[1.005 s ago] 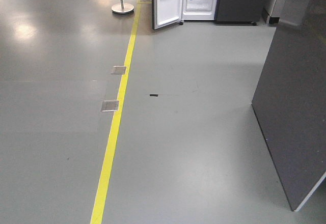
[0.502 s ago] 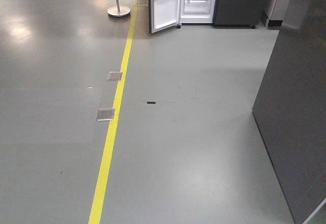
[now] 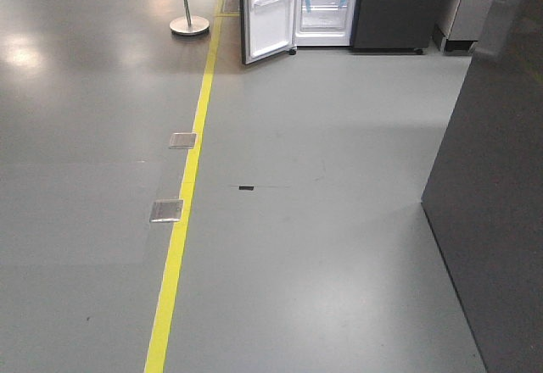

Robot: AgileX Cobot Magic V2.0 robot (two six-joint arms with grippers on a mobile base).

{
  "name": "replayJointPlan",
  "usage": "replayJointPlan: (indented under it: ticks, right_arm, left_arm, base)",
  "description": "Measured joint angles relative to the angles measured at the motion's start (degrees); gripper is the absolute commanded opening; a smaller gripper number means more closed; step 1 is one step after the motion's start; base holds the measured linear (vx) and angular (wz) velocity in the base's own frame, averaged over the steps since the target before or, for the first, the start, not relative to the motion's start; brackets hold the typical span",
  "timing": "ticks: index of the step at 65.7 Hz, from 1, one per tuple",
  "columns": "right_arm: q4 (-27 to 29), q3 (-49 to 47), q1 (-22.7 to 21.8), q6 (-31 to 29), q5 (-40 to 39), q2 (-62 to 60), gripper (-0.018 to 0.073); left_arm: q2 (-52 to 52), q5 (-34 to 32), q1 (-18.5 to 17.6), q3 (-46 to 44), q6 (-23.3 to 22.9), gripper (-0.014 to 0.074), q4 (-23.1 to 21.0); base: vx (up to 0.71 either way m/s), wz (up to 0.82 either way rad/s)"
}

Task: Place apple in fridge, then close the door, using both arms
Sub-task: 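Drive toward the open white refrigerator holding the apple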

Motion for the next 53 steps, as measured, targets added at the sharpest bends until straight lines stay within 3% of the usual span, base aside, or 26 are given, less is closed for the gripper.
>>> replayJointPlan:
  ticks: [53]
  right_arm:
    - [0.00, 0.00, 0.00, 0.00, 0.00, 0.00, 0.0196]
  left_arm:
    - [0.00, 0.00, 0.00, 0.00, 0.00, -0.0006, 0.00]
  base:
    - [0.22, -0.01]
